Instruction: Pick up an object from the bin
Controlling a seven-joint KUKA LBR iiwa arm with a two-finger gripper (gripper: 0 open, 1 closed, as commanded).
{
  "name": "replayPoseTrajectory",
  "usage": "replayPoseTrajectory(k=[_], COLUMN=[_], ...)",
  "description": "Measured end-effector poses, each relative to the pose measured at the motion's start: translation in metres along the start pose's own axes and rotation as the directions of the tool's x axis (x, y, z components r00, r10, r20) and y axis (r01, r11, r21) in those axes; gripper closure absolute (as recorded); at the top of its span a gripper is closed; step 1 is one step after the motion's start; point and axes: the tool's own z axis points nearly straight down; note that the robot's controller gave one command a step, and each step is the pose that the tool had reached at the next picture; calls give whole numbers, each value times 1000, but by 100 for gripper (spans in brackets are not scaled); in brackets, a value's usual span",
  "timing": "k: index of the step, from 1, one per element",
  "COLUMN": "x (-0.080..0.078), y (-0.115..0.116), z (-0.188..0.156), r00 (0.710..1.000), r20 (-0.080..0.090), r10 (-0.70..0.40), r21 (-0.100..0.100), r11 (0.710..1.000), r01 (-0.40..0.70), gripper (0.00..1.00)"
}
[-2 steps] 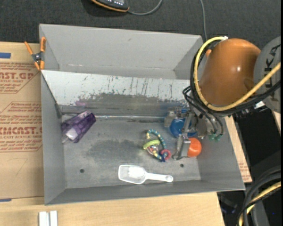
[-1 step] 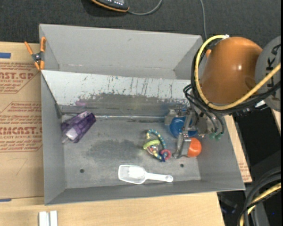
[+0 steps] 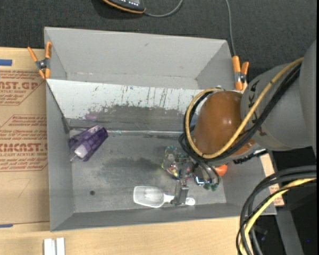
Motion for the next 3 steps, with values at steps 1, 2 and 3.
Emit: replayPoseTrajectory(k=[1,2,3], x=[7,5,5], y=[-1,18,19], z=[-27,15,42], r00=[1000,995,999], r20=[0,-3,14], r10=[16,-96,-32], r21=[-1,-1,-2], r11=[1000,995,999], r01=[-16,96,32], gripper=[0,0,0])
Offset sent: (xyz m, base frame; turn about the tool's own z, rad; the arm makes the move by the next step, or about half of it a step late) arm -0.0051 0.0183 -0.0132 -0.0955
